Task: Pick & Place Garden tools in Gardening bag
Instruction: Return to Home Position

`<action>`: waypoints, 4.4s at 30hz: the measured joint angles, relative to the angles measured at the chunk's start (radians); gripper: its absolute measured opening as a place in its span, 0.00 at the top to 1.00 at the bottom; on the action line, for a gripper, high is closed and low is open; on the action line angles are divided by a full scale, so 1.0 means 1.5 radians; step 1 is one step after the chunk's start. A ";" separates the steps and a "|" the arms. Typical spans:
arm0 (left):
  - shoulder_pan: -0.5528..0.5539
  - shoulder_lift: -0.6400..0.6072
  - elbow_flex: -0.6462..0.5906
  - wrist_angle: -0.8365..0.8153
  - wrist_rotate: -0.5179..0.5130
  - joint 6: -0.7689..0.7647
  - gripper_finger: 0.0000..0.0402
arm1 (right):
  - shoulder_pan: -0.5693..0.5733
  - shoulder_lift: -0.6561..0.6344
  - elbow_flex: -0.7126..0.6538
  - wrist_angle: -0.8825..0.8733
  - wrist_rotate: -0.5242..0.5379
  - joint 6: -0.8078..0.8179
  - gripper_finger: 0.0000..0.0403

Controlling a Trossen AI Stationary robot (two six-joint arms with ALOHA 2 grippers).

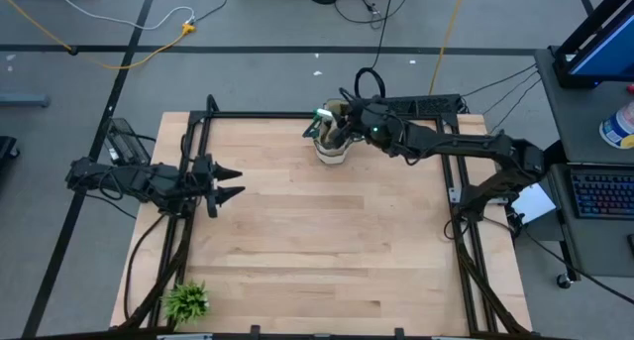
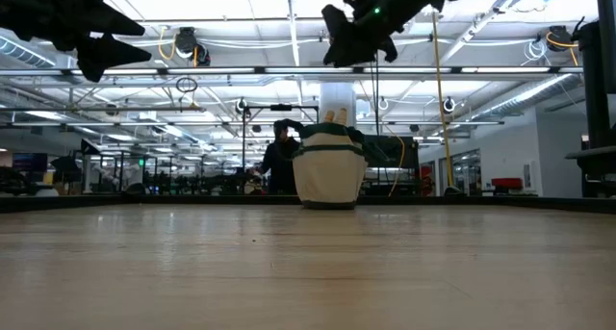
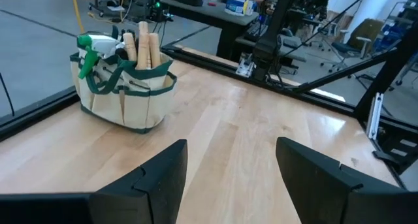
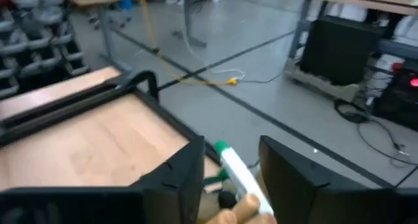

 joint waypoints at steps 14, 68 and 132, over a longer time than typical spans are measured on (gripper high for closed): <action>0.000 -0.108 0.001 -0.075 0.040 0.059 0.40 | 0.005 -0.078 -0.001 -0.107 -0.090 -0.067 0.97; 0.000 -0.176 -0.115 0.031 0.066 0.090 0.40 | 0.101 -0.851 -0.700 0.028 -0.230 0.067 1.00; 0.000 -0.175 -0.169 0.080 0.051 0.021 0.40 | 0.101 -0.996 -0.700 -0.173 -0.247 -0.084 1.00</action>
